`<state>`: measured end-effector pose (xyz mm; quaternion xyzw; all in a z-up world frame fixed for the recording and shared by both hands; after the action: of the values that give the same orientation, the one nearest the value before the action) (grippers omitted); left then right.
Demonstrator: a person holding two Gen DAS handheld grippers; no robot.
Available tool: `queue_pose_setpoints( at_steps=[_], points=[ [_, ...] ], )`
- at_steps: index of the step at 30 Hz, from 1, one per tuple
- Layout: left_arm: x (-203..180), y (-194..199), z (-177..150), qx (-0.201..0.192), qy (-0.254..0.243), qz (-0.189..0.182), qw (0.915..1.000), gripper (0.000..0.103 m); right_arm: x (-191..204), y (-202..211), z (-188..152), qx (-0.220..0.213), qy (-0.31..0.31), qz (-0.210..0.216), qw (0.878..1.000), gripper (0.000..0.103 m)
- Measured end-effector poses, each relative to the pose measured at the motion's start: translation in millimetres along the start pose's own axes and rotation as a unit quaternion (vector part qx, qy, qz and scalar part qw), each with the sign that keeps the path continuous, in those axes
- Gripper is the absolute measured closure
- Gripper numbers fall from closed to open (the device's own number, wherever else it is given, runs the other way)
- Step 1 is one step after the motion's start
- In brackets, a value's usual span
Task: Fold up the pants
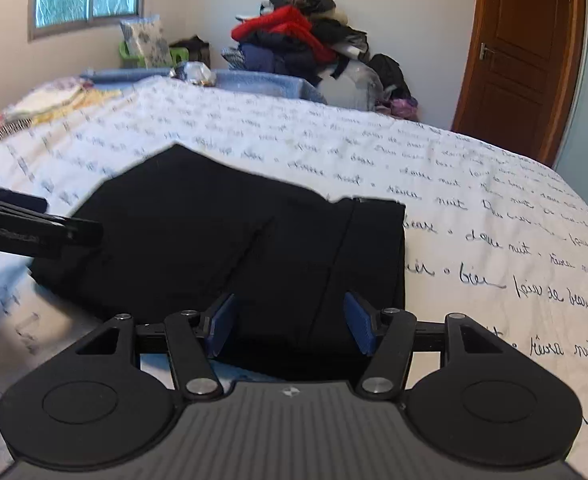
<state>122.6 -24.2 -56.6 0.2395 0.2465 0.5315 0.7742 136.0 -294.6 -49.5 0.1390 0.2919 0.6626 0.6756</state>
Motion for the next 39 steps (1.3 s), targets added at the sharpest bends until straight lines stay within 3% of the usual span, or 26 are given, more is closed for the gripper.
queue_pose_setpoints(
  at_steps=[14,34,39],
  points=[
    [-15.3,10.7,-9.3,0.01,0.016,-0.011,0.9998,0.007,12.1,27.7,-9.6,0.006,-0.024,0.0,1.0,0.032],
    [-22.6,44.0,-44.6,0.014,0.02,-0.015,0.9996,0.005,18.8,61.0,-41.6,0.049,-0.07,0.019,0.996,0.032],
    [-17.7,45.2,-54.5,0.022,0.026,-0.006,0.9994,0.005,25.1,65.1,-45.0,0.048,-0.074,0.008,0.996,0.021]
  ],
)
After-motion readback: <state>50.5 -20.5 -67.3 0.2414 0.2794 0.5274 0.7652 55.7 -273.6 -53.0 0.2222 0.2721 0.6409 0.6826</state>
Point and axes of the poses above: each gripper's, at about its wrist camera, not at the fingertips, and y roughly against the way its jaws point, x to its left, z to its top, the point moved 3 cm from there along -y, roughly the way its jaws point, and after that the axes turned 13 degrees about -z, right-handed, at the moved point
